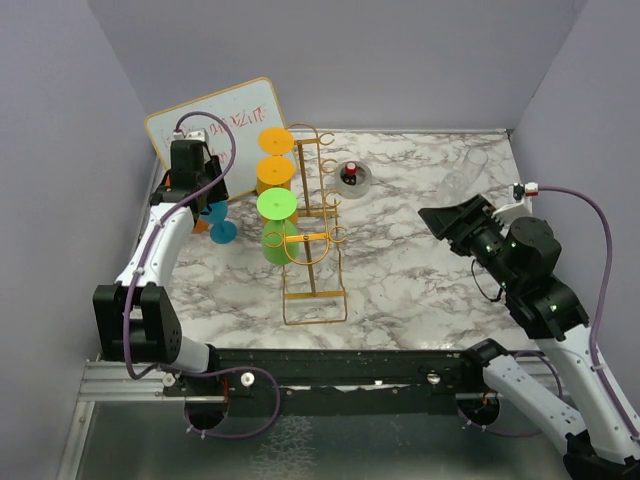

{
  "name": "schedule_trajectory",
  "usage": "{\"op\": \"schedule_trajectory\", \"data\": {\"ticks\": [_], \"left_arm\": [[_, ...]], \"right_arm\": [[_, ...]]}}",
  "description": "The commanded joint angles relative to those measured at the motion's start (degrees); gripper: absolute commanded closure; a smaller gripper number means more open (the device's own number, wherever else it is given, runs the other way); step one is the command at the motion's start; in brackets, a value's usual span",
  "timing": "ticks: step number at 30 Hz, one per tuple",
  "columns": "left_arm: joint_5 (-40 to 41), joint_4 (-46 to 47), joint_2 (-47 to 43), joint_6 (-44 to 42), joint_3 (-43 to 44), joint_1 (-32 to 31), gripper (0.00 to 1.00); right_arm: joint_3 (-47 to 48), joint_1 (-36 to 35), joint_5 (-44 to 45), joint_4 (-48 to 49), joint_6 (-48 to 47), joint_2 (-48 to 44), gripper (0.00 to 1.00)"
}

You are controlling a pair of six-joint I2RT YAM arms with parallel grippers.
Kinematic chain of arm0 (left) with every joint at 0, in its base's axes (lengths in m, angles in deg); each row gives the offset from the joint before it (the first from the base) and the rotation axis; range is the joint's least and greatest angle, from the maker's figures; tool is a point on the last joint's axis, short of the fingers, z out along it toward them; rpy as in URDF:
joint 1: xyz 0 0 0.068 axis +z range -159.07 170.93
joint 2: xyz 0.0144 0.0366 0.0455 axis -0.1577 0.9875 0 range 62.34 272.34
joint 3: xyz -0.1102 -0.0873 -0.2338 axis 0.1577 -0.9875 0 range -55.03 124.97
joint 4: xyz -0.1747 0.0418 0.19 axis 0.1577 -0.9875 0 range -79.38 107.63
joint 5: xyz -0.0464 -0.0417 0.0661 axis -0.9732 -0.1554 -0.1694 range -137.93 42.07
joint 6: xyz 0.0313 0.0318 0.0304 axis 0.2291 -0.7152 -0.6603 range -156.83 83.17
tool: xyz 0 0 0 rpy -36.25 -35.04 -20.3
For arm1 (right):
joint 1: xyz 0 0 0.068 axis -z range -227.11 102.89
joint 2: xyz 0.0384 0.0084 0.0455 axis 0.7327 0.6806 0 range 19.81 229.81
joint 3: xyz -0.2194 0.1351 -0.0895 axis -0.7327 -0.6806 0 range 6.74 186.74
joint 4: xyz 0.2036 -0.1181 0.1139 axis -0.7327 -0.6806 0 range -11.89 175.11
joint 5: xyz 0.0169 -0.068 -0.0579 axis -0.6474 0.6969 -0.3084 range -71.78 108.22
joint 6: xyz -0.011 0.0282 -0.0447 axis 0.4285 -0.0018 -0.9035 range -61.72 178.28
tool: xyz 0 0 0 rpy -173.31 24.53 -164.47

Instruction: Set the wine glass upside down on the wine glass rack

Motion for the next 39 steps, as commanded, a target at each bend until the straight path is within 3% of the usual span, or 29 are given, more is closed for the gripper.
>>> {"op": "schedule_trajectory", "data": {"ticks": [1, 6, 9, 14, 15, 21, 28, 39], "left_arm": [[-9.5, -0.7, 2.1, 0.5, 0.3, 1.5, 0.55], [-11.9, -0.8, 4.3, 0.0, 0.6, 1.8, 0.55], [-12.2, -0.7, 5.3, 0.3, 0.7, 1.8, 0.67], [-11.4, -2.2, 6.6, 0.5, 2.6, 1.8, 0.99], [-11.3, -2.7, 6.6, 0.4, 3.1, 1.8, 1.0], [-11.7, -5.4, 1.9, 2.1, 8.2, 1.8, 1.0], [-5.3, -10.2, -7.8, 6.3, 18.2, 1.8, 1.0], [-6.4, -4.6, -20.4, 15.9, 26.4, 1.8, 1.0]], "right_arm": [[1.5, -0.2, 1.2, -3.0, 0.0, 1.2, 0.31], [0.6, -0.2, 0.3, -2.6, 0.3, 1.1, 0.32], [0.3, -0.2, 0.1, -2.3, 0.1, 1.3, 0.32], [2.1, -0.2, -0.6, -3.0, -1.7, 2.7, 0.35], [2.6, -0.2, -0.9, -3.0, -2.1, 3.1, 0.35], [4.2, -0.2, -2.7, -3.7, -3.6, 4.1, 0.36], [6.2, -0.2, -5.2, -3.7, -5.2, 3.6, 0.36], [8.1, -0.2, -13.1, 3.6, -9.4, 3.2, 0.26]]}}
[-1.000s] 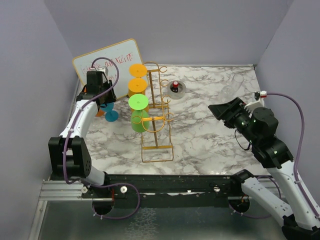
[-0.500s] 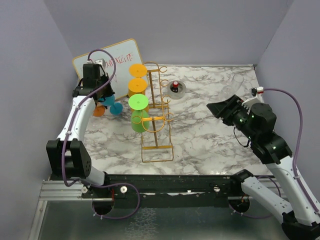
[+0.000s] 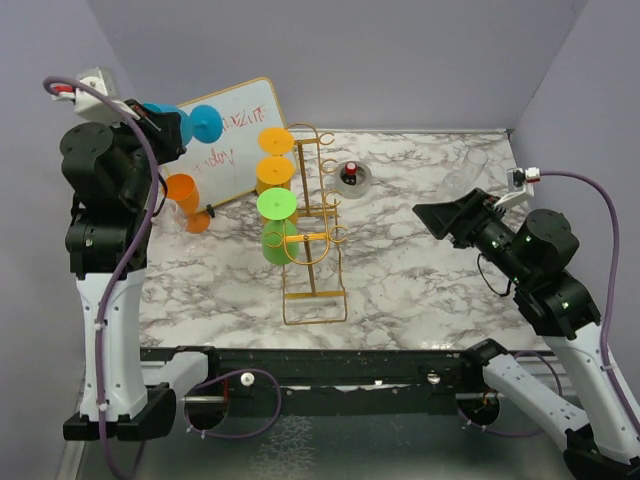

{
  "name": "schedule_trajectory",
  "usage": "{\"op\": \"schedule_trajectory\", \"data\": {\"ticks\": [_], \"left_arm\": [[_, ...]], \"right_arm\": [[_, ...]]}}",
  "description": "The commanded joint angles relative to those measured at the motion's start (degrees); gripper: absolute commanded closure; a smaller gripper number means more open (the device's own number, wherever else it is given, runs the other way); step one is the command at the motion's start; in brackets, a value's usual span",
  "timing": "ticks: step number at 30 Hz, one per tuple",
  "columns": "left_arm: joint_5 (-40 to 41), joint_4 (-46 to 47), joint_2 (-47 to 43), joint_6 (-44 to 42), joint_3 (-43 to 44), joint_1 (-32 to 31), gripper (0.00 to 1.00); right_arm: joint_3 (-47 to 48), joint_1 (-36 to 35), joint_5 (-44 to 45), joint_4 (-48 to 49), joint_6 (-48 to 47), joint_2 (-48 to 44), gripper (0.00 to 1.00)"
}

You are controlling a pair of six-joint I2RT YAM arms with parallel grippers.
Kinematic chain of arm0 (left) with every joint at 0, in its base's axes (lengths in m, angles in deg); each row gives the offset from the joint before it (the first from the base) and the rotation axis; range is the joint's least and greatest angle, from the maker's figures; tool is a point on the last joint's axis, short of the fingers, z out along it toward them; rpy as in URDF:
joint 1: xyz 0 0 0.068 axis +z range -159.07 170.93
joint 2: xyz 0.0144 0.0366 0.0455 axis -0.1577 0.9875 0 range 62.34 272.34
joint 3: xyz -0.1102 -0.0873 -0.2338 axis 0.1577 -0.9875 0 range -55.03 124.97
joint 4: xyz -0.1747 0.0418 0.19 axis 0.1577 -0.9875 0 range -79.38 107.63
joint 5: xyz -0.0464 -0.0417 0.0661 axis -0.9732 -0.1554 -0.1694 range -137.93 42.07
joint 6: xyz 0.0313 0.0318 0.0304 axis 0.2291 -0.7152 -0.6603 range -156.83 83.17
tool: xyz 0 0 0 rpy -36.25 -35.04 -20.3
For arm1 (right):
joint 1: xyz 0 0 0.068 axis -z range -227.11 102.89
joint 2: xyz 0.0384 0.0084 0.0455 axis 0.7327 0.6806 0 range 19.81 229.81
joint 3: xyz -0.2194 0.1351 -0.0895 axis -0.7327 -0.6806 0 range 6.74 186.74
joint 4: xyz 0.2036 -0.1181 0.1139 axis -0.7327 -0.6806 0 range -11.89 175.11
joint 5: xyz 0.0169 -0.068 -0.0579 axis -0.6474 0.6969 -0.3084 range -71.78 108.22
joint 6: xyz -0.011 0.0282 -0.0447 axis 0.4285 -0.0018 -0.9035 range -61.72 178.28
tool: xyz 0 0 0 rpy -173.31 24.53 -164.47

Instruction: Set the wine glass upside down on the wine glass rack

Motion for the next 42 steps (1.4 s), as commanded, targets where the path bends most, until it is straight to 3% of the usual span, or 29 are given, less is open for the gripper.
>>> {"op": "schedule_trajectory", "data": {"ticks": [1, 8, 15, 21, 30, 37, 42], "left_arm": [[-1.3, 4.2, -3.5, 7.0, 0.5, 0.3, 1.0], [-16.6, 27.4, -7.2, 27.1, -9.3, 0.3, 1.0], [-28.1, 44.4, -1.5, 37.6, -10.3, 0.3, 1.0], [-24.5, 53.6, -1.0, 44.9, -15.2, -2.9, 1.0], [-15.5, 58.8, 6.5, 40.9, -10.8, -15.3, 1.0], [-11.1, 66.0, 6.7, 41.2, -13.7, -19.3, 1.0], [-9.0, 70.6, 4.9, 43.1, -17.8, -22.2, 1.0]], "right_arm": [[1.1, -0.3, -5.8, 6.1, -1.5, 0.6, 0.24], [-1.4, -0.2, -11.6, 22.0, 7.9, 2.4, 0.21], [-3.2, -0.2, -17.4, 35.5, 12.7, 7.8, 0.2], [-7.0, -0.8, -18.9, 59.2, 21.1, 14.2, 0.2], [3.7, -10.0, -8.2, 64.4, 16.1, 26.3, 0.2], [9.5, -12.0, -5.3, 76.0, 19.0, 33.3, 0.21], [13.6, -14.0, 0.0, 74.1, 19.4, 35.7, 0.22]]}}
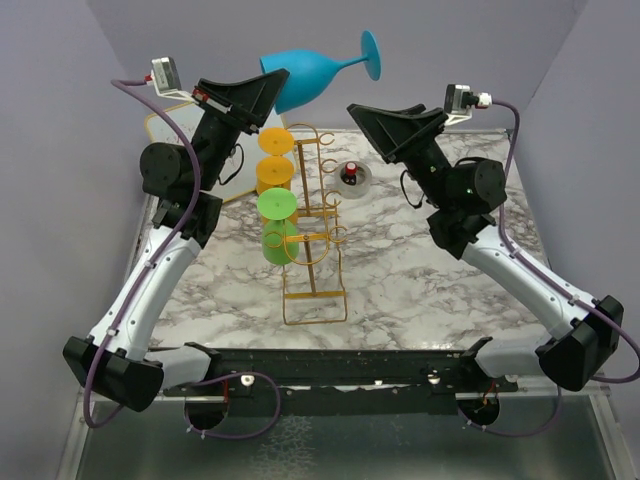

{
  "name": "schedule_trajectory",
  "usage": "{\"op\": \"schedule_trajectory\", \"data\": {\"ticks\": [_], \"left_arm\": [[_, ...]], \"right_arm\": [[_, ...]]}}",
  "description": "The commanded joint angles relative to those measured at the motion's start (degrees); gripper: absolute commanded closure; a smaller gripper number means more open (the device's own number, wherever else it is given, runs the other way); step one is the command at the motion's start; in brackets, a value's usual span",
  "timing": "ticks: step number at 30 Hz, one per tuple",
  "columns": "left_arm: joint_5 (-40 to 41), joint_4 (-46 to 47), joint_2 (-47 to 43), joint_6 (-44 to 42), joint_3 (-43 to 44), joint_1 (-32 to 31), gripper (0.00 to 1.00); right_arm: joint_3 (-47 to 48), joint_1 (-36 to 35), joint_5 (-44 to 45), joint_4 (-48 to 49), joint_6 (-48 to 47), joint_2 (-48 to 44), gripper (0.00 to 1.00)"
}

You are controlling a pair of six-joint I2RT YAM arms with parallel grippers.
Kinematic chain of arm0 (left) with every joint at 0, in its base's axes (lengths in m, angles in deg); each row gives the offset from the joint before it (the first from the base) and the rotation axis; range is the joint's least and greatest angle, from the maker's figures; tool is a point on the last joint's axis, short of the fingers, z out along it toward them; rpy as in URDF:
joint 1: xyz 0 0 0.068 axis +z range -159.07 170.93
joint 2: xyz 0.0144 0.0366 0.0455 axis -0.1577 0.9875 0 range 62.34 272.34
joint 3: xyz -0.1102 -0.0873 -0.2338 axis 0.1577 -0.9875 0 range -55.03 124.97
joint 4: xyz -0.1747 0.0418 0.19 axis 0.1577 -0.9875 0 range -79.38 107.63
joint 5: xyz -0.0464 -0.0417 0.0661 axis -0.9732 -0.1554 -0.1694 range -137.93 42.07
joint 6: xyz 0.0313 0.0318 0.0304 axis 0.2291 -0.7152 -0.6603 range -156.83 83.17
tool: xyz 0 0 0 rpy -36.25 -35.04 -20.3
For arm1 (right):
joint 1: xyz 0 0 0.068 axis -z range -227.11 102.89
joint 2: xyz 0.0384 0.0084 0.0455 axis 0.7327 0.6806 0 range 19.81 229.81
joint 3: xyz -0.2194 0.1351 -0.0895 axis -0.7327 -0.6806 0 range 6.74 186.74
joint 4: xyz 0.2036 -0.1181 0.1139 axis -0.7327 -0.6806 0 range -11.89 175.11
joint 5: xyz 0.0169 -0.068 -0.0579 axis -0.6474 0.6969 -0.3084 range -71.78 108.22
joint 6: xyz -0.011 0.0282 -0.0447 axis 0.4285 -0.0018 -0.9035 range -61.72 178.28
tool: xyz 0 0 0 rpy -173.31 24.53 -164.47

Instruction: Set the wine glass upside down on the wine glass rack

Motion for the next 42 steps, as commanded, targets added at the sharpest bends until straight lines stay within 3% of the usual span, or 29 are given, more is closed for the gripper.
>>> {"op": "schedule_trajectory", "data": {"ticks": [1, 9, 16, 28, 35, 40, 42], "left_arm": [[4.3, 8.4, -2.9, 1.4, -3.5, -3.0, 1.0], [5.9, 12.2, -4.2, 0.8, -7.4, -6.7, 1.0], [5.4, 14.3, -6.0, 1.1, -9.8, -7.3, 1.0], [4.4, 16.9, -6.4, 3.7, -12.0, -8.4, 1.0], [5.1, 17.5, -6.3, 2.4, -13.1, -9.0, 1.0], [4.4, 17.5, -6.2, 1.4, -13.7, -9.0, 1.0], [4.0, 17.6, -6.3, 0.5, -14.2, -9.1, 0.98]], "right_arm": [[3.6, -1.7, 7.0, 2.3, 0.4, 1.5, 0.22], [4.3, -3.9, 13.5, 8.0, -0.7, 4.0, 0.25], [6.4, -4.9, 18.6, 3.3, -2.7, 4.1, 0.28], [12.6, -6.1, 17.8, -0.1, -3.2, 8.7, 0.46], [12.6, -6.7, 17.0, 0.7, -4.6, 9.1, 0.73], [12.2, -6.7, 16.7, 1.3, -6.8, 9.0, 0.98], [12.2, -6.8, 17.2, 0.9, -7.8, 8.7, 0.99]]}}
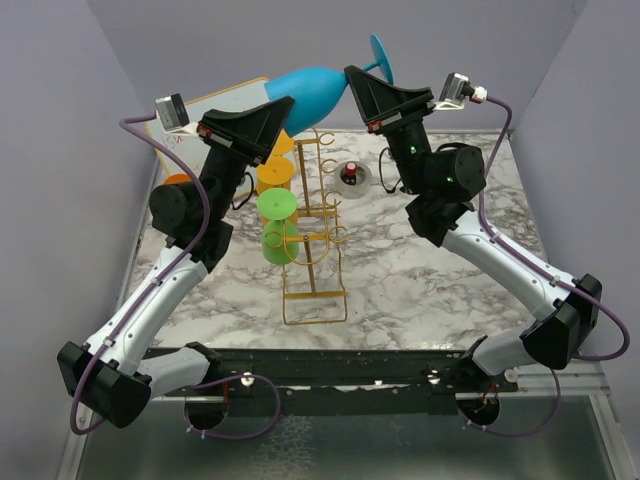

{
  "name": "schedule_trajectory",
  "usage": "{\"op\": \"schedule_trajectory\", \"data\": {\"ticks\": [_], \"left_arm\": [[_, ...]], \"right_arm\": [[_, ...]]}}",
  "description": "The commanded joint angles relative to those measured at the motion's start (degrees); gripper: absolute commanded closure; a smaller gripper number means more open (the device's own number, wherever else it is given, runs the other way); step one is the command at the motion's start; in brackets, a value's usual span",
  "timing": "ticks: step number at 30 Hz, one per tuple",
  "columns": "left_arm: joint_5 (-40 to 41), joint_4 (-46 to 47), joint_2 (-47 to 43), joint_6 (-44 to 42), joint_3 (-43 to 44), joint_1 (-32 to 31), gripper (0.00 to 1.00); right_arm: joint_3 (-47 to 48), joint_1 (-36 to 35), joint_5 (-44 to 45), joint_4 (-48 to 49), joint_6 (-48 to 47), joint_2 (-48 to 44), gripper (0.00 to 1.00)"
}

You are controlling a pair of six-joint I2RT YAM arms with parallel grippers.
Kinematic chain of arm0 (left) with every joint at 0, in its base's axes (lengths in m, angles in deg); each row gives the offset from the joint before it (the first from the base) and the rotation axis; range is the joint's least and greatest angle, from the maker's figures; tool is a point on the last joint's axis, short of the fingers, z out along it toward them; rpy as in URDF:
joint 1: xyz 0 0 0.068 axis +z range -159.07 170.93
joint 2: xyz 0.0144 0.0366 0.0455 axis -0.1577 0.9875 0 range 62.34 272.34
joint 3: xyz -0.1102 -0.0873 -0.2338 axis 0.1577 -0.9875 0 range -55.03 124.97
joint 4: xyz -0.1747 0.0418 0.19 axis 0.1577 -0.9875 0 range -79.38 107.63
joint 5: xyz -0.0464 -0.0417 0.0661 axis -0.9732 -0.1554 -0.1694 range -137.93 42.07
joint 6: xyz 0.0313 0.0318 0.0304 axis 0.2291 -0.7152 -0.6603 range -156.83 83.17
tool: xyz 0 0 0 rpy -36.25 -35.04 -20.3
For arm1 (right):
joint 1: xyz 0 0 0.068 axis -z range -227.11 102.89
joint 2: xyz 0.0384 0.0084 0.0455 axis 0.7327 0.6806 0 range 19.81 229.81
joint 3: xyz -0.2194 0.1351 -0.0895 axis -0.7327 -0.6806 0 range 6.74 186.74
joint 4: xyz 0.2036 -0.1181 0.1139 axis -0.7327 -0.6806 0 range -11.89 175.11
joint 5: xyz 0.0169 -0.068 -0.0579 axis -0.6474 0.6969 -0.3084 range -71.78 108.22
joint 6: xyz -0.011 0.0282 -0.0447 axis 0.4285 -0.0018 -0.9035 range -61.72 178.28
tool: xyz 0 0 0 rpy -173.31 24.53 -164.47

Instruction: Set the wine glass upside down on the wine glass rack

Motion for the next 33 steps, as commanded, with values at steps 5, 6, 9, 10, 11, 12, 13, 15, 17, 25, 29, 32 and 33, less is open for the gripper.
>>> {"op": "schedule_trajectory", "data": {"ticks": [5, 6, 9, 10, 11, 12, 13, 15, 17, 25, 29, 32, 33], "left_arm": [[-1.4, 1.5, -1.5, -3.1, -2.6, -0.7, 0.7], [-1.5, 1.5, -1.7, -3.2, -2.9, -0.7, 0.61], [-1.9, 1.3, -2.7, -4.7, -3.6, -0.7, 0.45], [-2.0, 1.0, -3.3, -5.5, -3.9, -0.7, 0.4], [-2.0, 0.4, -3.9, -6.3, -4.2, -0.7, 0.35], [-2.0, -0.7, -4.7, -7.3, -4.4, -0.7, 0.31], [-2.0, -2.2, -5.5, -8.7, -4.5, -0.6, 0.27], [-2.0, -6.8, -7.3, -12.3, -4.4, -0.6, 0.21], [-3.4, -11.3, -9.3, -16.1, -4.0, -0.6, 0.17], [0.5, -43.7, -13.3, -37.9, 6.3, -0.6, 0.03], [16.4, -60.0, -14.1, -49.4, 10.9, -0.6, 0.01], [27.2, -64.5, -16.0, -53.9, 10.4, -0.6, 0.01], [29.9, -64.9, -16.7, -55.2, 9.7, -0.6, 0.01]], "right_arm": [[0.3, -0.6, 0.3, -0.8, -5.0, -0.7, 0.99], [0.3, -0.6, 0.6, -0.9, -5.4, -0.9, 0.99], [0.4, -0.6, 1.3, -1.4, -7.9, -1.7, 0.99], [0.4, -0.6, 1.7, -1.8, -9.0, -2.0, 0.99], [0.5, -0.5, 2.0, -2.4, -10.1, -2.4, 0.99], [0.6, -0.5, 2.4, -2.9, -11.9, -2.9, 0.99], [0.7, -0.5, 2.9, -3.5, -13.6, -3.5, 0.99], [1.5, -0.4, 3.5, -5.8, -17.3, -4.2, 0.99], [4.8, -0.3, 2.0, -10.9, -20.4, -3.6, 0.99], [13.2, 0.4, 2.6, -24.7, -35.1, -2.2, 0.99], [14.3, 0.4, 10.7, -29.0, -44.8, -1.8, 0.99], [14.5, 0.7, 15.8, -31.3, -51.6, -0.8, 0.99], [14.7, 1.0, 17.2, -32.2, -53.2, -0.5, 0.99]]}}
